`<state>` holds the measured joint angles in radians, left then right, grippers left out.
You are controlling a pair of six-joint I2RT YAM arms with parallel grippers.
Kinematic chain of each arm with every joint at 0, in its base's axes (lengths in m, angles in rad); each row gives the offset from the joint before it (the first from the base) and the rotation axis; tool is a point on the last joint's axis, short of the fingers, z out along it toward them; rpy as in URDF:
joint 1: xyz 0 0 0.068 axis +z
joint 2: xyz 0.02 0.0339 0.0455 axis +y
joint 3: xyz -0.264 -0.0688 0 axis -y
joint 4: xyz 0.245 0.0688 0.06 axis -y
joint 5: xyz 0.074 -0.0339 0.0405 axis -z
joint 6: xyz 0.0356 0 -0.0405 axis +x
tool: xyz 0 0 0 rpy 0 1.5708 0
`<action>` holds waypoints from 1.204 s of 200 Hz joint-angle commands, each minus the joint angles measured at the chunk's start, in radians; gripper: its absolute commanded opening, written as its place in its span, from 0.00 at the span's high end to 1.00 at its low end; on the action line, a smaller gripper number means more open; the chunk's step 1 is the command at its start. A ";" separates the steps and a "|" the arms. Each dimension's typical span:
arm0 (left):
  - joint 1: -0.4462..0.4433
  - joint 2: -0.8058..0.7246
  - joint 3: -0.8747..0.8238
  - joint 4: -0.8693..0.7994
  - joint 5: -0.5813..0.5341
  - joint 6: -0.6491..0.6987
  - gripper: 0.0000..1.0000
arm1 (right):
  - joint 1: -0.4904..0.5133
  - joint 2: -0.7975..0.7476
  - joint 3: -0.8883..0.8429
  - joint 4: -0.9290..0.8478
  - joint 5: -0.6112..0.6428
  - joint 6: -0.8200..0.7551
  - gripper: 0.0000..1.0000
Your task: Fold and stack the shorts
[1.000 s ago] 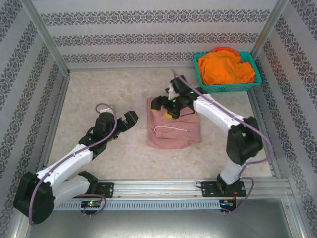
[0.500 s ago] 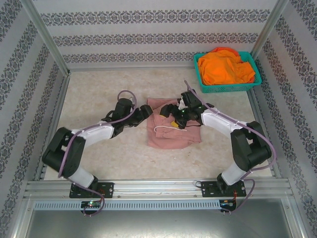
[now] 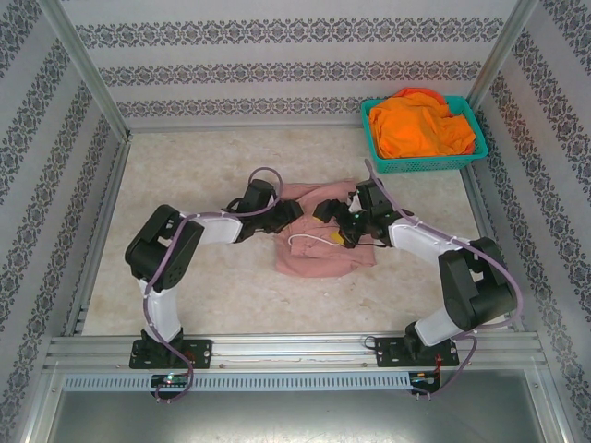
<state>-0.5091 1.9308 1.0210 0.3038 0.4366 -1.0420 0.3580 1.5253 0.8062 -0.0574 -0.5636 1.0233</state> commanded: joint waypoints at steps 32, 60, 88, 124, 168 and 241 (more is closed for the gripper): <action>-0.005 -0.022 0.127 -0.131 -0.009 0.094 0.97 | -0.020 -0.011 -0.081 0.049 -0.022 -0.002 0.12; -0.003 -0.086 0.264 -0.383 -0.011 0.229 1.00 | -0.049 -0.053 -0.108 0.041 -0.034 -0.018 0.11; 0.019 -0.110 0.315 -0.523 0.005 0.311 1.00 | -0.071 -0.100 -0.123 0.010 -0.041 -0.044 0.11; 0.097 -0.023 0.293 -0.501 0.067 0.338 1.00 | -0.076 -0.104 -0.150 0.006 -0.054 -0.053 0.10; 0.162 0.117 0.316 -0.531 0.067 0.427 0.83 | -0.084 -0.132 -0.180 -0.005 -0.079 -0.069 0.06; 0.146 -0.267 0.233 -0.524 0.109 0.354 0.15 | -0.161 -0.203 -0.061 -0.087 -0.103 -0.125 0.02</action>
<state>-0.3454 1.8168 1.3212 -0.2546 0.5186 -0.6373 0.2245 1.3075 0.6559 -0.1173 -0.6456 0.9356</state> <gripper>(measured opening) 0.810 0.976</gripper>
